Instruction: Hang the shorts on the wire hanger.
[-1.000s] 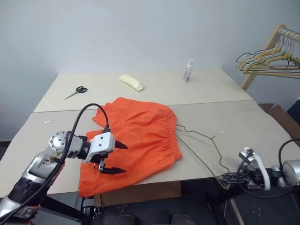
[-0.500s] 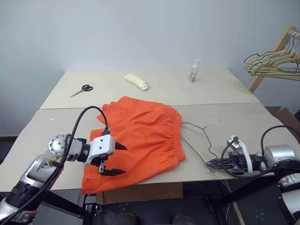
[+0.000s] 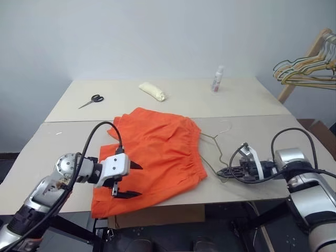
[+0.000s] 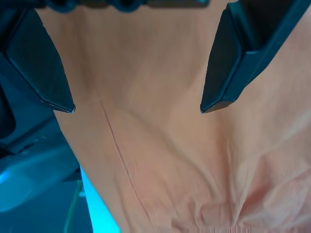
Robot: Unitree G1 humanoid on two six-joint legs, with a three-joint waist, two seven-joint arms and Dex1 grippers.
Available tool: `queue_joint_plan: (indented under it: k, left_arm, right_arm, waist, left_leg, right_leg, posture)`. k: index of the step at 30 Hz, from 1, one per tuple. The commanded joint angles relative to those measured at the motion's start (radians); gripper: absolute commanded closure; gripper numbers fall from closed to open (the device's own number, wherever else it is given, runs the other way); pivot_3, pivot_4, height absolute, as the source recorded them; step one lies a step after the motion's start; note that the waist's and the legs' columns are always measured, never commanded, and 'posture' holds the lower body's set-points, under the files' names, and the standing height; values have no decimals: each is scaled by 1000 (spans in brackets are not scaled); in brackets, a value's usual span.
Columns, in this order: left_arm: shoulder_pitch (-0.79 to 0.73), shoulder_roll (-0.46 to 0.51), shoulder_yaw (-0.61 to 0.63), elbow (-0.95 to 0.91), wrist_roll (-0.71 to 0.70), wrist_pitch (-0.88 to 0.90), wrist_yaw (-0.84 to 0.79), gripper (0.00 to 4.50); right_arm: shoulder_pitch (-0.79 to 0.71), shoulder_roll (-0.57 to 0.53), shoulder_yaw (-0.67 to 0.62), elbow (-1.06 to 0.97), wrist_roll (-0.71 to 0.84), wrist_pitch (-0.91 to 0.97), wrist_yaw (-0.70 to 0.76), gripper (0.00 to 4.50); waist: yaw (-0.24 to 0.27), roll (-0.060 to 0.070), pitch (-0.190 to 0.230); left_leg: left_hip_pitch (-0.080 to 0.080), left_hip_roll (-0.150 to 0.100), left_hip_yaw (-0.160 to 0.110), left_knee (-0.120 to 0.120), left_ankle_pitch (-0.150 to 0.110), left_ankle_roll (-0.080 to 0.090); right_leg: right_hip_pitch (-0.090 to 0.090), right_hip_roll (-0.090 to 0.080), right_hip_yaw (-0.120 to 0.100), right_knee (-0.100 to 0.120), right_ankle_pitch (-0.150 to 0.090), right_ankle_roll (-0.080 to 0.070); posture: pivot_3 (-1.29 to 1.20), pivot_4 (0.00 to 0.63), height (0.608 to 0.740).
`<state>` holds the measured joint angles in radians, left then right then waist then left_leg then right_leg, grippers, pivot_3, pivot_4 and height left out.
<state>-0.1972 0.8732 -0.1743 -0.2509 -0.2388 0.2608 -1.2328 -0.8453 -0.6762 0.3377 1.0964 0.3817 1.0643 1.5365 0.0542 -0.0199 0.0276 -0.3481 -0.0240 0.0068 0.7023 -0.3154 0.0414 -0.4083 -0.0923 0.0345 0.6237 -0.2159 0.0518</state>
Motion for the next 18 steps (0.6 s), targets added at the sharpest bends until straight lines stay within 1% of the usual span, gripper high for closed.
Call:
queue_joint_plan:
  k: [1,4,6,9,15,18]
  left_arm:
    - [-14,-3,14,-26,-1,-12,12,19]
    - [-15,-9,11,-18,1,-26,10,19]
    - [-21,-16,6,-10,4,-32,10,19]
    - [-46,-32,-3,18,14,-51,7,19]
    - [-138,-79,-21,153,66,-126,19,19]
    - [-222,-110,1,251,75,-150,41,19]
  right_arm:
    - [-60,-5,-122,64,-5,-63,-52,4500]
    - [-80,-9,-185,66,-10,-81,-84,4500]
    - [-79,-10,-200,29,-26,-107,-97,4500]
    - [-55,1,-229,-65,-53,-163,-201,4500]
    - [115,-26,-255,-423,-69,-315,-249,4500]
    - [177,-41,-266,-553,-80,-372,-277,4500]
  waist:
    - [0,0,0]
    - [-1,0,0]
    - [-3,0,0]
    - [-5,1,0]
    - [-8,1,-1]
    - [-11,1,-1]
  left_leg:
    - [0,0,0,0,0,0]
    - [-1,0,0,0,0,0]
    - [-3,0,0,0,0,-1]
    - [-6,-1,0,0,1,-1]
    - [-12,-1,0,-1,1,-2]
    - [-12,-2,0,0,1,-2]
  right_leg:
    - [0,0,0,0,0,0]
    - [-2,0,0,0,0,0]
    - [-4,0,0,1,0,0]
    - [-8,-1,1,2,0,0]
    - [-14,-1,1,3,0,0]
    - [-14,-1,0,3,0,0]
  posture:
    - [162,0,740]
    - [142,0,740]
    - [128,0,740]
    - [108,0,740]
    - [78,0,740]
    - [58,0,740]
